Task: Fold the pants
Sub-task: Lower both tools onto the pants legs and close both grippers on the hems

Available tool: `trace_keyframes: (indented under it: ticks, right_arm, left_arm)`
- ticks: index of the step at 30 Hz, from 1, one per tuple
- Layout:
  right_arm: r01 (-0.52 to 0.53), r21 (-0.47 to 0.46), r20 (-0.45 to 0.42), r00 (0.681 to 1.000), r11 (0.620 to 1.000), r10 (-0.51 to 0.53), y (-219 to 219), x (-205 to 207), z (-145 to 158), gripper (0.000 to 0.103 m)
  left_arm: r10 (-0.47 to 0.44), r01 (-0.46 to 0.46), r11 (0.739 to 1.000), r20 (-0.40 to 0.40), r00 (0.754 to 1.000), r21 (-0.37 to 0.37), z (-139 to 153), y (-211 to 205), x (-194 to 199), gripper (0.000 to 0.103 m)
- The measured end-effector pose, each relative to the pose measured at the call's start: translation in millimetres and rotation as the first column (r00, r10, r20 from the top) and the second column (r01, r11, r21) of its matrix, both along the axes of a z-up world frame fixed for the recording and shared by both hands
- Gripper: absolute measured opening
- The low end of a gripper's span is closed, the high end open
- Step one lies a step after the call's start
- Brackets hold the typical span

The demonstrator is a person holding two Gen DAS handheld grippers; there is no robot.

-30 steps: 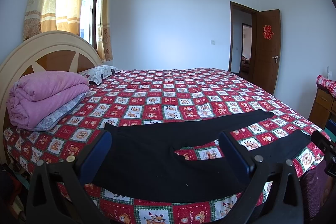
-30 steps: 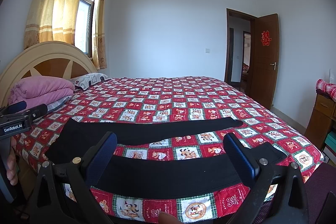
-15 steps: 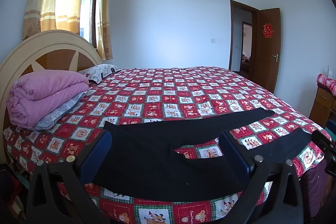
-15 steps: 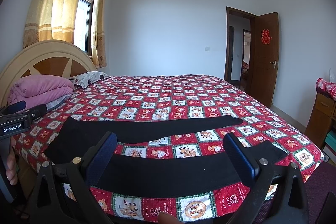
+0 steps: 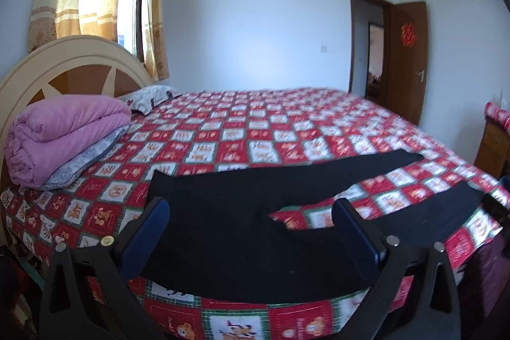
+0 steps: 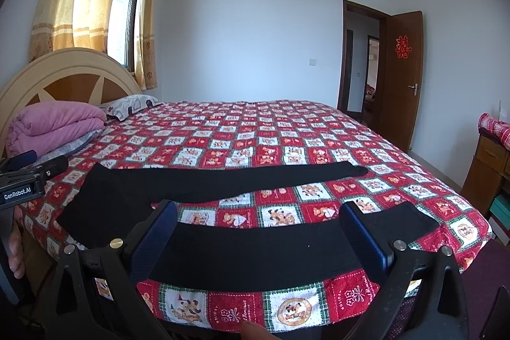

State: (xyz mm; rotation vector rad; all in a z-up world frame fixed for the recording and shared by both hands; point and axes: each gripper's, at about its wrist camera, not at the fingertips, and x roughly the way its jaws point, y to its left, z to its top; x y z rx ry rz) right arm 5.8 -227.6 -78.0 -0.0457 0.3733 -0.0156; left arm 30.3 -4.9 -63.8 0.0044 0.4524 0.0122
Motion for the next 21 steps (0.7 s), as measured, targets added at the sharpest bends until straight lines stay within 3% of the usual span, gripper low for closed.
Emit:
trace_keyframes:
  ticks: [3, 6, 12, 19, 21]
  right_arm:
    - [0.006, -0.013, -0.037, 0.999, 1.0, -0.006, -1.1, 9.2, -12.9, 0.102]
    - [0.002, -0.013, -0.066, 0.998, 1.0, -0.003, -5.1, 18.4, -25.7, 0.102]
    - [0.014, 0.017, -0.147, 0.989, 1.0, -0.012, -18.2, 44.7, -59.2, 0.102]
    - [0.029, 0.024, -0.252, 0.968, 0.999, -0.022, -26.4, 65.7, -92.9, 0.102]
    - [0.043, 0.008, -0.268, 0.963, 0.999, -0.039, -31.5, 72.1, -99.6, 0.102]
  left_arm:
    - [0.044, -0.043, 0.999, -0.042, 0.998, 0.028, -18.5, 15.2, 20.2, 0.103]
    - [0.144, -0.14, 0.988, -0.061, 0.988, 0.066, -34.0, 48.3, 41.0, 0.103]
    - [0.255, -0.251, 0.967, -0.13, 0.958, 0.043, -48.1, 123.0, 96.8, 0.103]
    - [0.198, -0.193, 0.98, -0.221, 0.955, 0.047, -71.5, 155.8, 186.4, 0.102]
    - [0.18, -0.172, 0.984, -0.249, 0.952, 0.053, -79.5, 161.8, 210.9, 0.097]
